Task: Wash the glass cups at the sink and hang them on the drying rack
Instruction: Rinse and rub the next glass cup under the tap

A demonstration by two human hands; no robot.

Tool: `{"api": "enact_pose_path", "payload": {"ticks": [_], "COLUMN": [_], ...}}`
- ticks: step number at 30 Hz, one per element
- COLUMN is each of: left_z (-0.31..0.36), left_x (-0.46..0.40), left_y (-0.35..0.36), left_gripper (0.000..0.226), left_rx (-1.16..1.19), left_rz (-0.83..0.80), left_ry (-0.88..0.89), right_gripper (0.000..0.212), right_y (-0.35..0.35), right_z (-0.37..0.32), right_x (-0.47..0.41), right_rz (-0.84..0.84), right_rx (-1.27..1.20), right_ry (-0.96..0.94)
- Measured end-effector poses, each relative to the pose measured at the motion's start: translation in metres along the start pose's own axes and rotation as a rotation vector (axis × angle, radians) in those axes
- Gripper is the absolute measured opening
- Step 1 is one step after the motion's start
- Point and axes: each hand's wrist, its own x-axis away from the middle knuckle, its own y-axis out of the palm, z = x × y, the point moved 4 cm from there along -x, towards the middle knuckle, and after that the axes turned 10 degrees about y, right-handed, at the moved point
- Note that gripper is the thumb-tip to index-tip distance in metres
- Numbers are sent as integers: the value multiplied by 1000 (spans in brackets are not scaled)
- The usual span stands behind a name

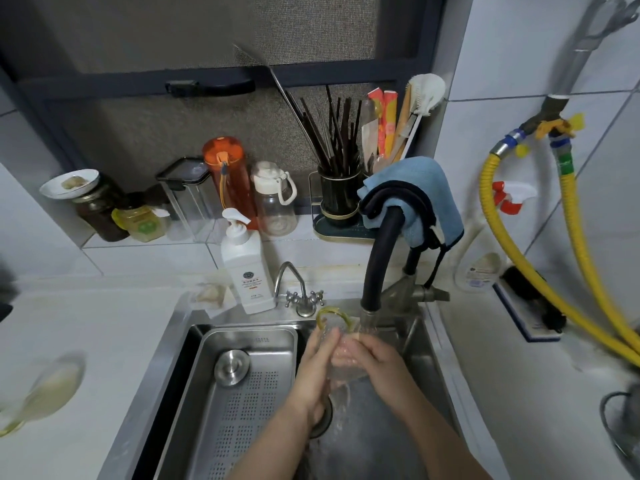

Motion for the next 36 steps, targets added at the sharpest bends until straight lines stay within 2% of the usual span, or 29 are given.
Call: {"api": "enact_pose_path", "payload": {"ticks": [3,7,10,13,15,17,19,21,23,26,27,29,32,33,34,36], "left_z": [-2,-2,-3,-1,-5,-11,-17,-15,-13,-9,-9,-11,-8,-5,-1,6], "left_x": [-5,-1,-2,-6,-7,-4,-6,-9,-15,-18,-17,-15,-19,-21,-24,-26], "left_y": [-2,7,6,-1,-6,-4,-5,-5,-7,-5,-3,1,1,0,-3,-6], "left_gripper": [54,54,46,41,32,42,68,85,79,52,47,48,55,56,56,54], "left_rx": [-88,-52,63,28,24,41,46,34,-16,-55,-69,-99,-118,-122,-124,-119], "left_rz": [-26,-70,-14,-21,-2,7,53,59,64,31,36,57,100,110,126,143], "left_ry": [-36,-20,-9,-56,-79,-99,-104,-120,-112,-106,-120,-149,-168,-168,-171,-171], "right_gripper": [17,23,19,19,16,16,18,19,23,58,58,44,54,50,43,21], "right_y": [-1,-14,-4,0,-4,-7,-5,0,1,-6,-8,-8,2,5,6,4], "right_z": [4,3,4,11,8,5,2,3,6,13,15,12,4,0,2,0], "right_x": [0,-10,-13,-8,-8,-10,-13,-15,-11,-11,-13,-20,-26,-23,-23,-18], "right_rz": [-46,144,1,-125,-80,2,19,-13,-83,-136,-156,-185,-307,-343,-350,-282], "right_rx": [173,-20,-114,155,225,148,66,141,279,438,444,381,288,276,291,484], "right_ry": [-22,34,75,5,-33,-31,-22,-53,-41,10,24,91,75,60,46,-15]}}
